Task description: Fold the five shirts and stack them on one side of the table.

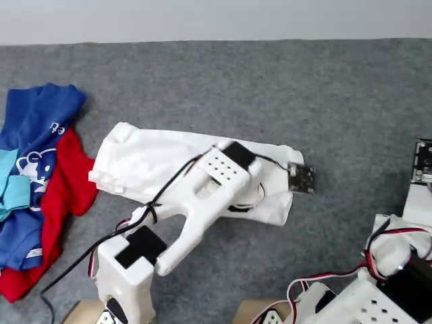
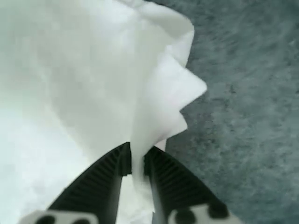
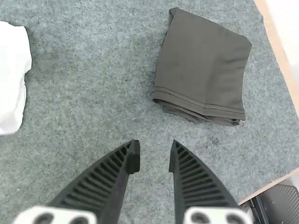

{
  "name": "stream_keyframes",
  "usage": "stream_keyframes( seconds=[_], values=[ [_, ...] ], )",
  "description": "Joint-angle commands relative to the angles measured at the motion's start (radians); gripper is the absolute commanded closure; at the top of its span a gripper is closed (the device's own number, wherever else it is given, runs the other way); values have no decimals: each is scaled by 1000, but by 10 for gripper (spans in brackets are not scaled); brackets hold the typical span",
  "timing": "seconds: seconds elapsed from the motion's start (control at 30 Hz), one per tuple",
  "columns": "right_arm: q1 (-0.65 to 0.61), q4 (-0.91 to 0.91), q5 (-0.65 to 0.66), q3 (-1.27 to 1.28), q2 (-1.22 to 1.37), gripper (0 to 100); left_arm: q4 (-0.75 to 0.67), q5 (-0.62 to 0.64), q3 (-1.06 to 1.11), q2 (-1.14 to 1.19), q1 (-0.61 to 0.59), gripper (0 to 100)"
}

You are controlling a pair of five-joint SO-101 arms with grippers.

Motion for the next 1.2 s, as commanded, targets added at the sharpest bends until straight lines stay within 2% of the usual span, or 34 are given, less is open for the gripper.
stream_keyframes(
  seconds=[0.0, 0.5, 0.7, 0.93, 1.17],
  values=[
    [8, 41, 3, -3, -7, 887, -51, 5, -41, -9, -52, 997],
    [8, 41, 3, -3, -7, 887, -206, 5, -42, 11, -91, 997],
    [8, 42, 3, -3, -7, 887, -173, 25, -130, 109, -117, 980],
    [8, 42, 3, -3, -7, 887, -121, 100, -285, 127, -180, 832],
    [8, 42, 3, 0, -7, 887, -87, 97, -308, 132, -204, 819]
  ],
)
